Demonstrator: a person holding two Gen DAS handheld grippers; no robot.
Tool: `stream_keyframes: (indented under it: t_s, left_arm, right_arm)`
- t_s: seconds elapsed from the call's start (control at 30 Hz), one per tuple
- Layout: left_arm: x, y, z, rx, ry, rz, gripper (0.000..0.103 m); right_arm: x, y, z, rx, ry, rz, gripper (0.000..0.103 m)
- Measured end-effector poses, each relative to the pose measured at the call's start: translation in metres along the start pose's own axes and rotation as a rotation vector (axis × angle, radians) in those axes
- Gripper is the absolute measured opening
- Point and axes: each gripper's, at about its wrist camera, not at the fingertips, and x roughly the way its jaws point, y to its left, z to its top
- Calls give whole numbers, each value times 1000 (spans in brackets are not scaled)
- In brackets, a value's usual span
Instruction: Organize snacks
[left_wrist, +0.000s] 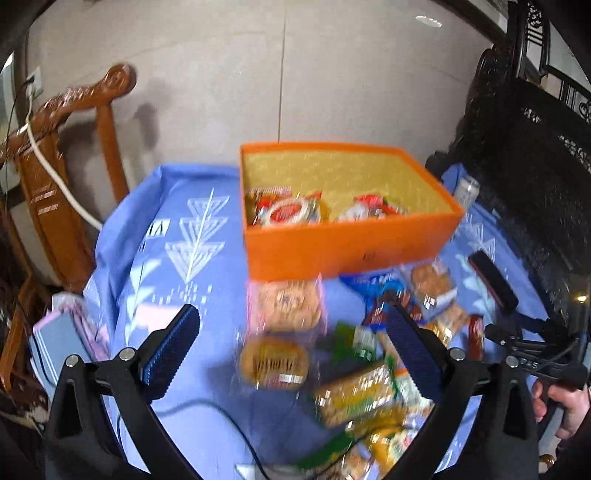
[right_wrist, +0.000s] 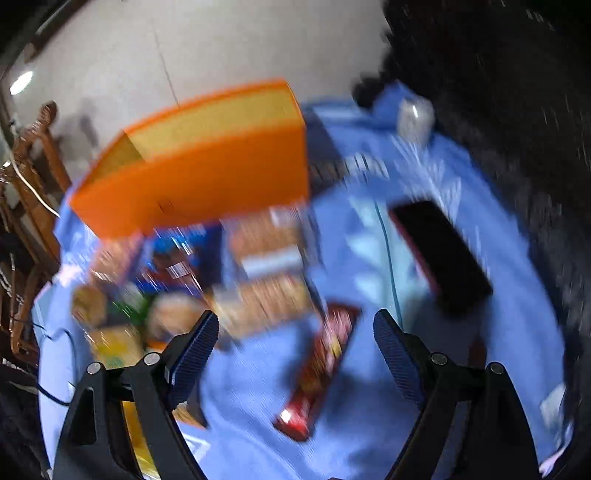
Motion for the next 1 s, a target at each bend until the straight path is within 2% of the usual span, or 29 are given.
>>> stream_keyframes:
  t_s: [0.13,0.3,0.37,0.43,0.47,0.53,0.6,0.73,1.0]
  left_arm:
    - [-4,9,-25,-22,35,18,99]
    - [-9,20,-40,-42,58,43,99]
    - [-10,26,-45,-51,61,56,99]
    - [-9,29,-47,-54,72,63,99]
    - [-9,30,-48,-53,75,66,99]
    - [-7,32,-50,-54,80,68,99]
    - [-4,32,-50,-54,85,63,99]
    - [16,27,-49,-51,109,47,99]
    - [81,15,-52,-43,205,61,99]
  right_arm:
    - [17,-4,-15,11,34,-19,78]
    - [36,-7,-25,32,82,-26,78]
    - [40,-6,-28,25,88,-28,74]
    - [44,-4,-32,3,99,-50,59]
    - [44,-3,-34,-16,90,-74,56]
    - [44,-2,-35,-45,83,-94,39]
    - [42,-3,-36,-56,81,-104,26]
    - [31,-5,-37,-46,62,-97,24]
    - [-20,8,-36,-41,-24,9,24]
